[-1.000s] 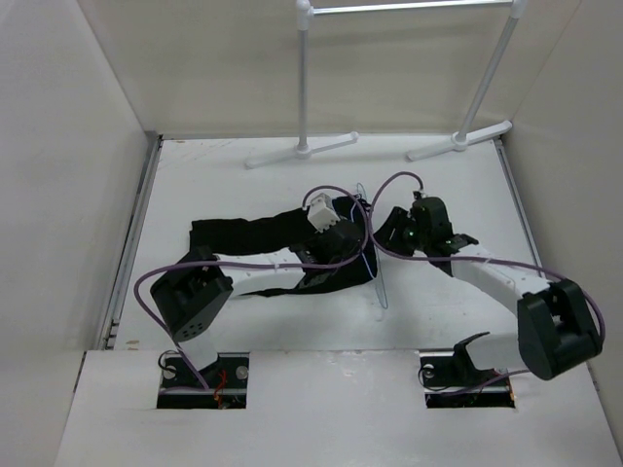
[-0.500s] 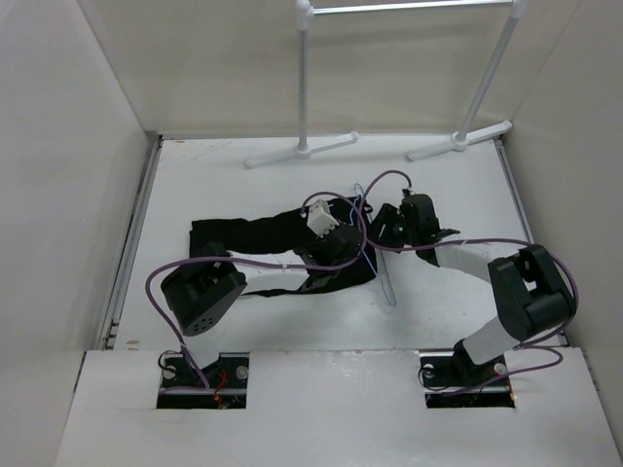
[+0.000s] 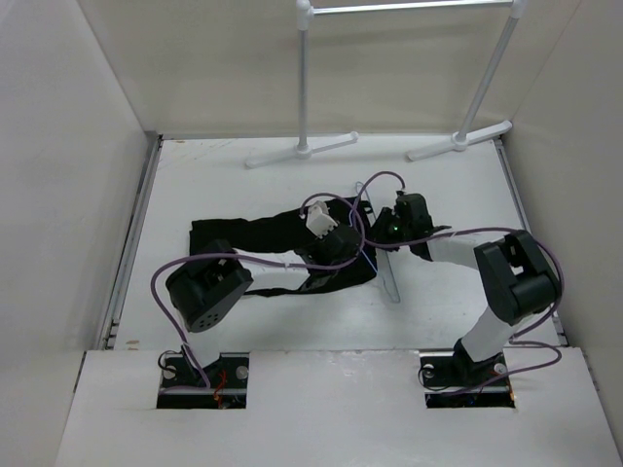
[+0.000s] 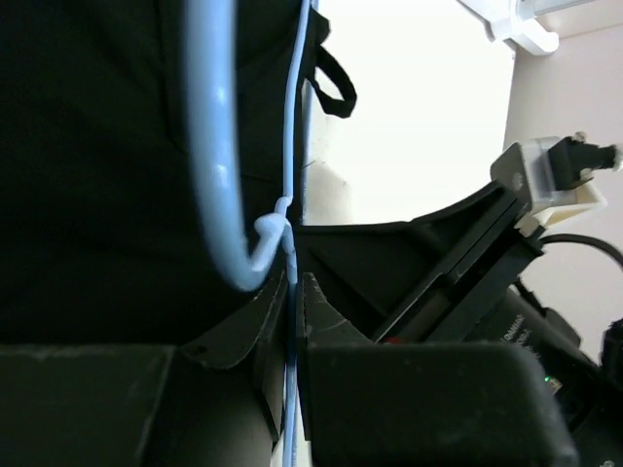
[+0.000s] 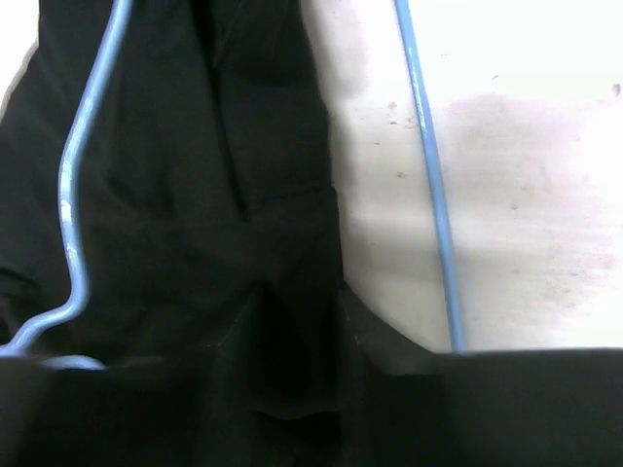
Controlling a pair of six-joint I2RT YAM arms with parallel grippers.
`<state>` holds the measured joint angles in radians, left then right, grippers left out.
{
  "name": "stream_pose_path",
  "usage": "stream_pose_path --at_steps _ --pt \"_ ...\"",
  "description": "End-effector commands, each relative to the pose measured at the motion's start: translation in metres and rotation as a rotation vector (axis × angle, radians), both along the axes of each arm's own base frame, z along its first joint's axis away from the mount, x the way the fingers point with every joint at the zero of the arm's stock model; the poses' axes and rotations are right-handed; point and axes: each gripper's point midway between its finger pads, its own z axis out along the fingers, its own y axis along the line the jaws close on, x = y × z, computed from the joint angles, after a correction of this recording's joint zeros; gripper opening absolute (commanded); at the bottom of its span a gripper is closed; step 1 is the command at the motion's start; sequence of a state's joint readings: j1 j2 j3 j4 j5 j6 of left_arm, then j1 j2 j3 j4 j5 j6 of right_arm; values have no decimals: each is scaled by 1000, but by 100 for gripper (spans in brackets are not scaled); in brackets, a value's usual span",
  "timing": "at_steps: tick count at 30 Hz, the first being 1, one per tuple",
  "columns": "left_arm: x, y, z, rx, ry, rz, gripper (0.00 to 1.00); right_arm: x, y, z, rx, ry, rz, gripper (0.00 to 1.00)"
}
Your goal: Place the trousers on the hanger
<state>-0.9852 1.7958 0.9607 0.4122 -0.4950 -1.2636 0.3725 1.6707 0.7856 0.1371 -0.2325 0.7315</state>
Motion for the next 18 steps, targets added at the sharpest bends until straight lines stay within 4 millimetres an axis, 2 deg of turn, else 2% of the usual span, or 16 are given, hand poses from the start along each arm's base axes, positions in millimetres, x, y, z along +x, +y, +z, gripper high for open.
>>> stream_pose_path --at_steps 1,2,4,7,9,12,15,18 --pt "3 9 22 -34 -39 13 1 14 12 21 100 -63 -13 24" --pt "2 12 21 -28 -38 14 1 17 7 28 119 -78 -32 18" --pt "0 19 20 -13 -36 15 1 22 -1 46 159 -117 -69 13" --pt "-4 37 17 25 -42 23 1 27 -15 78 220 -169 -117 12" --pt "-4 52 14 51 -39 32 1 28 -21 90 246 -179 -130 11" --pt "-7 72 18 100 -52 35 1 25 -31 97 242 -180 -145 11" --pt "-7 95 22 163 -69 49 2 22 -44 94 214 -168 -173 11" --pt "-9 120 14 241 -53 40 2 21 -60 90 204 -162 -215 10"
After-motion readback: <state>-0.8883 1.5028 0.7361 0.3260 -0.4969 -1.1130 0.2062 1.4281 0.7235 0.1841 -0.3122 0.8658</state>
